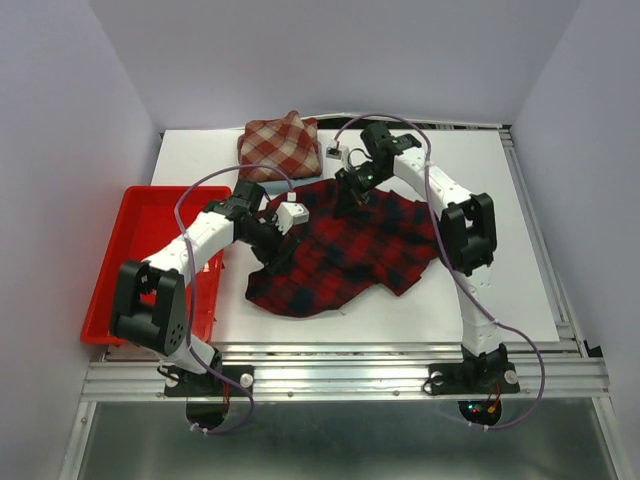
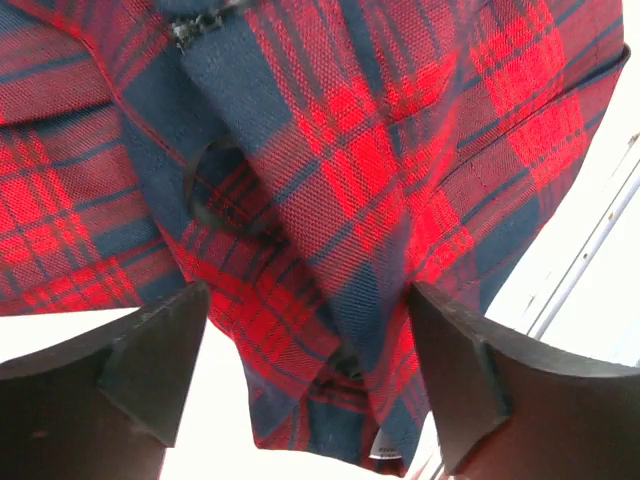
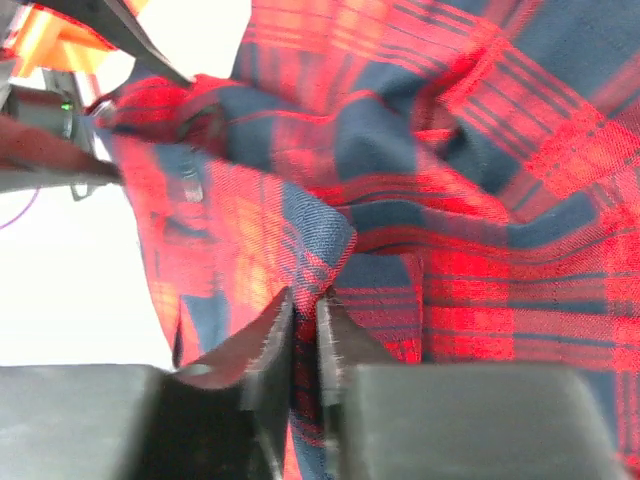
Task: Fold and stack the skirts
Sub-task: Flatten the skirt out
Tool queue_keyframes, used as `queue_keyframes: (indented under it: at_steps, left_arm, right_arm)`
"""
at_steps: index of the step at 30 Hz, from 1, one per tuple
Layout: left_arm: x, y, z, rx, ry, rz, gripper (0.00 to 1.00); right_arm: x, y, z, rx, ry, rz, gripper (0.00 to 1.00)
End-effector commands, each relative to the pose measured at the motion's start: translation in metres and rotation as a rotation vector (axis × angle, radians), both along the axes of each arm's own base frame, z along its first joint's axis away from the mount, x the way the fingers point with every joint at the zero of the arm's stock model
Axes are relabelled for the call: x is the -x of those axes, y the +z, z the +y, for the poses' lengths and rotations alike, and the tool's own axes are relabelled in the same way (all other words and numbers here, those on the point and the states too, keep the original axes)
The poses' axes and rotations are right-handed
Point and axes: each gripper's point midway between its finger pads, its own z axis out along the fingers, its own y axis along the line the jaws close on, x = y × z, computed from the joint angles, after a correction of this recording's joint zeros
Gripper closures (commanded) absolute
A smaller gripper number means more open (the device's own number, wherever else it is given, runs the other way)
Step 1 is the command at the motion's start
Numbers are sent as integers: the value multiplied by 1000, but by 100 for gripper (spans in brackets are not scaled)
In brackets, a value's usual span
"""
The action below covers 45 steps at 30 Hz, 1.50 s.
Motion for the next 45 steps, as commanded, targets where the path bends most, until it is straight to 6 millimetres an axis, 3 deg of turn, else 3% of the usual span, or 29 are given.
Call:
queue_keyframes:
  at_steps: [1,3,6,7,9,10,12,14,15,16,17,18,19,20,22,23,24,25,26,29,31,32,33,34,36,40,43,45]
  left_arm:
    - [-19,31,-13,72,13,-68,27]
    - [-22,42,-14,78,11,-87,40]
    - [-41,77,-14,75,21,-183,73]
    - [-47,88,-15,77,26,-217,80]
    - [-61,110,-15,75,49,-284,93]
    - [-74,133,-14,74,80,-351,100]
    - [-87,162,-16,79,98,-435,100]
    - [-87,172,-24,68,73,-476,100]
    - [-77,174,-42,72,21,-491,100]
    - [-74,168,-49,50,5,-500,100]
    - [-67,163,-60,41,-29,-505,100]
    - [-58,155,-71,34,-64,-503,100]
    - [-38,137,-91,19,-137,-485,100]
    - [-29,124,-101,5,-169,-469,100]
    - [-11,103,-117,6,-223,-435,100]
    - [6,85,-121,4,-264,-386,100]
    - [13,78,-122,9,-276,-360,97]
    - [24,67,-122,16,-297,-318,83]
    - [29,63,-121,18,-309,-303,76]
    - [41,61,-112,17,-343,-296,64]
    - [46,65,-105,15,-350,-310,52]
    - [50,60,-99,-3,-351,-302,50]
    - [51,62,-93,-20,-354,-314,45]
    - [52,59,-89,-32,-346,-314,44]
    - [50,63,-82,-33,-305,-317,43]
    - [37,90,-61,0,-180,-357,42]
    - [28,112,-48,40,-97,-391,36]
    - [30,116,-41,45,-93,-392,33]
  right_arm:
    - [19,73,0,-107,25,-94,94]
    - [23,99,-3,-124,8,-149,99]
    - [5,136,-28,-117,-125,-279,99]
    - [-2,147,-37,-119,-166,-322,99]
    - [-18,166,-60,-126,-251,-412,99]
    - [-22,190,-86,-125,-314,-491,99]
    - [-16,212,-113,-85,-353,-633,99]
    - [-2,216,-123,-55,-338,-726,99]
    - [9,183,-129,-12,-320,-698,99]
    - [14,174,-137,21,-338,-729,99]
    - [26,189,-145,26,-327,-861,99]
    - [34,173,-151,50,-325,-863,99]
    - [46,124,-162,126,-325,-806,99]
    - [54,122,-169,151,-291,-893,99]
    - [70,91,-178,197,-265,-890,99]
    - [86,54,-183,234,-231,-844,99]
    - [97,54,-186,236,-197,-887,99]
    - [106,45,-186,232,-182,-879,99]
    - [116,30,-188,240,-163,-858,99]
    - [138,15,-185,229,-93,-817,99]
    - [149,7,-181,221,-38,-781,87]
    - [156,7,-174,192,5,-771,72]
    - [167,6,-171,183,30,-728,32]
    - [169,7,-169,168,26,-703,9]
    - [162,16,-168,172,-35,-680,4]
    - [122,50,-179,254,-264,-663,7]
    - [101,105,-164,165,-327,-699,7]
    - [93,109,-155,139,-329,-642,7]
